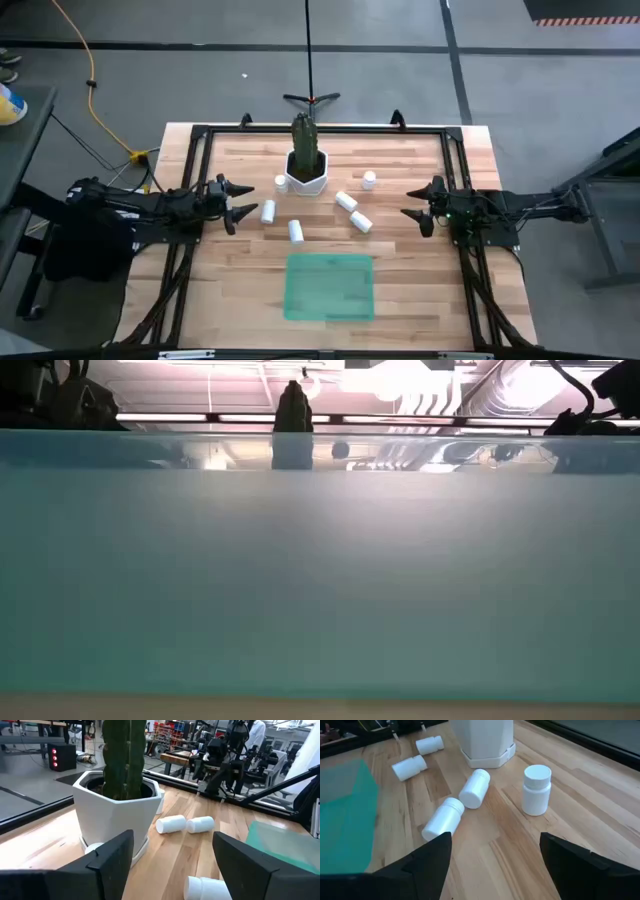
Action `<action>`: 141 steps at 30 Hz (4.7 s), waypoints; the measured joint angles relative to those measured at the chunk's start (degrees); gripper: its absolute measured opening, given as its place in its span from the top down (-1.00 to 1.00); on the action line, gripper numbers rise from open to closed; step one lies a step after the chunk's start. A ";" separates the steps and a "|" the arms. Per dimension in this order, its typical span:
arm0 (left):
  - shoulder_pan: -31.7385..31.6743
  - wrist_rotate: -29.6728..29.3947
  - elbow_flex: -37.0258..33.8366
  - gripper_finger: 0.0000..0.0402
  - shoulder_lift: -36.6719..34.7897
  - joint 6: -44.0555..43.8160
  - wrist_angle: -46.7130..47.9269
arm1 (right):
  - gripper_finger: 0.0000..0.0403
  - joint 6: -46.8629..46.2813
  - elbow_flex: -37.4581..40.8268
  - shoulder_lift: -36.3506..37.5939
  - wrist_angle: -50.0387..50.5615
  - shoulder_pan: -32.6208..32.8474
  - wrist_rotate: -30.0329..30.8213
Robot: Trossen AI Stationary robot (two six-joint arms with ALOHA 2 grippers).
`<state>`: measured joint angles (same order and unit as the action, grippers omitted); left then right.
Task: Pick and place pill bottles into a basket
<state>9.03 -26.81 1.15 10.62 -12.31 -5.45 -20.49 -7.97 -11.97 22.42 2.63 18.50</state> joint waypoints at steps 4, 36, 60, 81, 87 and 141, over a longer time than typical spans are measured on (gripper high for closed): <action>0.01 0.00 -0.02 -0.52 0.01 -0.01 0.00 | -0.45 0.01 0.00 -0.01 0.01 0.00 0.00; 0.00 0.02 0.00 -0.52 0.00 0.00 -0.02 | -0.45 0.02 0.00 0.00 0.00 0.00 0.00; -0.01 6.54 0.00 -0.52 0.01 -13.74 -0.50 | -0.45 0.00 0.00 0.00 0.02 0.00 -0.01; -0.01 6.04 0.00 -0.52 0.01 -15.00 -0.46 | -0.45 -12.44 0.00 0.00 -0.59 -0.02 1.17; -0.01 5.60 0.00 -0.52 0.01 -15.03 -0.54 | -0.45 -15.35 0.01 0.00 -1.65 0.00 1.97; 0.00 0.13 0.00 -0.52 0.01 -13.06 -2.19 | -0.45 -10.88 -1.45 -0.47 -20.72 -0.02 10.38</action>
<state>9.02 -26.68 1.15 10.63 -25.36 -7.64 -31.37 -9.42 -12.44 1.69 2.61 28.88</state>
